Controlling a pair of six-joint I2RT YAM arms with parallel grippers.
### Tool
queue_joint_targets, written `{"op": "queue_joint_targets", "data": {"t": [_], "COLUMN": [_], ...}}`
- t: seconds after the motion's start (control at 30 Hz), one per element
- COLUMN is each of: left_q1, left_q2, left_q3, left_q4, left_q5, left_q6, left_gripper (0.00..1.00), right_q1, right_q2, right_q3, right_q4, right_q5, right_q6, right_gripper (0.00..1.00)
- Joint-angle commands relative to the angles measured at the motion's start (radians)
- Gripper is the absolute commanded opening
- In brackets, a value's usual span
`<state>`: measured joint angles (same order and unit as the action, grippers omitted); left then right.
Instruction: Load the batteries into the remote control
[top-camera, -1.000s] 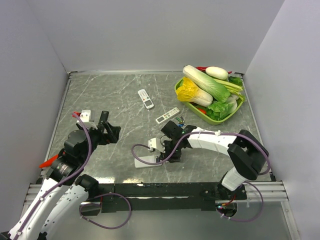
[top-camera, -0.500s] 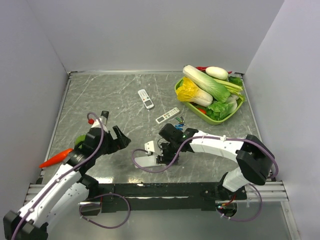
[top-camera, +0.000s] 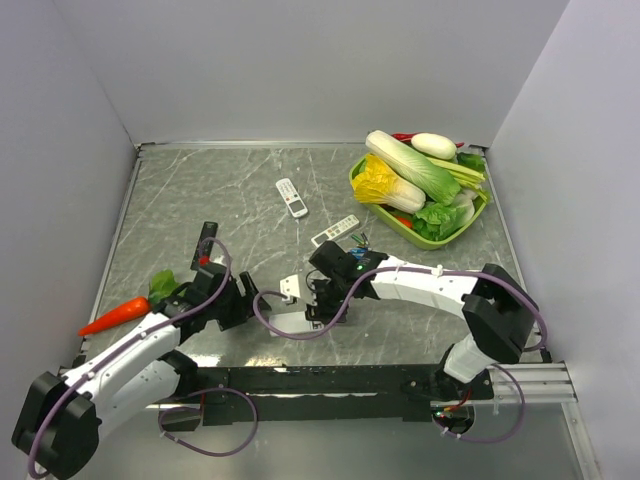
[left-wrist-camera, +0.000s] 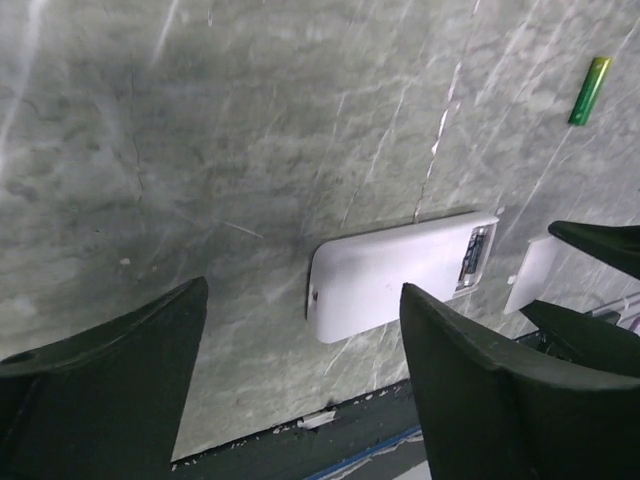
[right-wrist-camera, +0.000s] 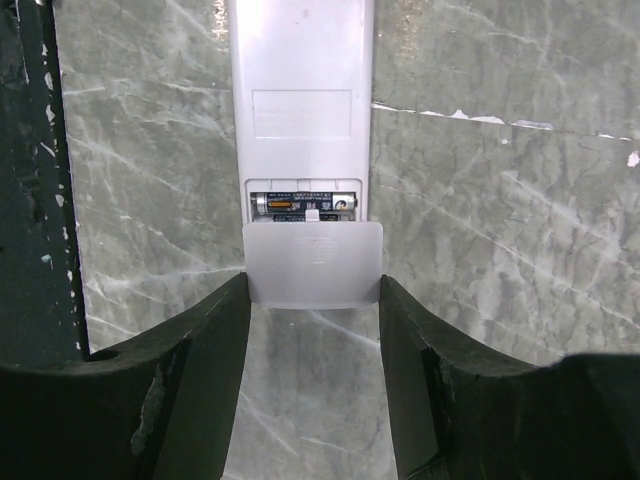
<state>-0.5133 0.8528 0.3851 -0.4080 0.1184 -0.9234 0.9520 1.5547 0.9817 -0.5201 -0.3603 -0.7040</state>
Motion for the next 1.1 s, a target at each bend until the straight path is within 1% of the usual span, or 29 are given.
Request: {"op": "queue_joint_targets", "data": {"t": [0.0,0.07,0.1,0.2,0.27,0.33,0.5,0.67,1.07], "left_q1": [-0.016,-0.028,-0.034,-0.053,-0.068,-0.080,-0.090,-0.093,-0.099], "left_q2": [0.025,0.045,0.052,0.084,0.103,0.121,0.149,0.152,0.170], "left_q3": [-0.026,-0.034,-0.038,-0.048,-0.054,-0.064,-0.078,-0.086,-0.091], "left_q4": [0.107,0.127,0.133,0.161,0.185,0.198,0.212,0.218,0.238], "left_q5": [0.047,0.053,0.052,0.052,0.050,0.046,0.029,0.023,0.040], "left_q6": [-0.038,-0.048,-0.051,-0.060,-0.069,-0.078,-0.081,-0.083,-0.086], "left_gripper": [0.79,0.77,0.74,0.69,0.68,0.65,0.57,0.52,0.52], "right_q1": [0.011,0.011,0.013,0.017,0.019,0.021,0.019,0.021,0.030], "right_q2": [0.033,0.045,0.050,0.064,0.068,0.070,0.084,0.100,0.100], "right_q3": [0.038,0.041,0.041,0.041,0.040,0.037,0.043,0.046,0.038], "right_q4": [0.011,0.002,0.000,-0.003,0.000,0.006,0.011,0.009,0.051], "right_q5": [-0.031,-0.035,-0.035,-0.029,-0.028,-0.025,-0.011,0.003,0.023], "right_q6": [-0.014,-0.014,-0.015,-0.015,-0.014,-0.014,-0.014,-0.014,-0.005], "right_gripper": [0.43,0.43,0.43,0.43,0.43,0.43,0.43,0.43,0.44]}}
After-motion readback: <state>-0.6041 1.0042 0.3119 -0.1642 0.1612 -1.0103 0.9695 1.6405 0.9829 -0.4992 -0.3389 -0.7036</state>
